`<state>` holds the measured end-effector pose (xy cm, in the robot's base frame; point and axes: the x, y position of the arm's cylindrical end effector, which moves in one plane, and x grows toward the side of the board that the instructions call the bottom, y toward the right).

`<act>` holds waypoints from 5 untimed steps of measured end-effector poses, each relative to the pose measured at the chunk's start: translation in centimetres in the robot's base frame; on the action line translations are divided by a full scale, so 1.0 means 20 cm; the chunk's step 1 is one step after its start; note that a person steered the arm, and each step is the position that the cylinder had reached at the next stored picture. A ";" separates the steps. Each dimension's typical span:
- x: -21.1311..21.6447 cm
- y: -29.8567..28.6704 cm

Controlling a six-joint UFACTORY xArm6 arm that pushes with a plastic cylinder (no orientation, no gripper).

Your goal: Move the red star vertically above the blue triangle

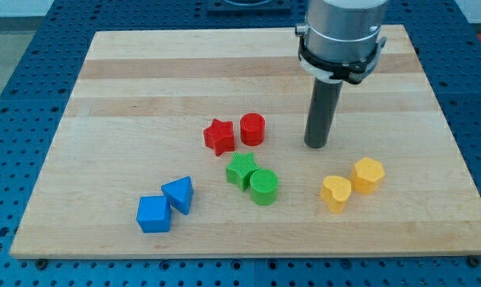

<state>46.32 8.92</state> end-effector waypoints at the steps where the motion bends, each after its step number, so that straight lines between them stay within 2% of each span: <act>1: 0.00 -0.03; 2: 0.00 -0.03; 4: -0.01 -0.43; 5: 0.00 -0.46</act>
<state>46.28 -0.21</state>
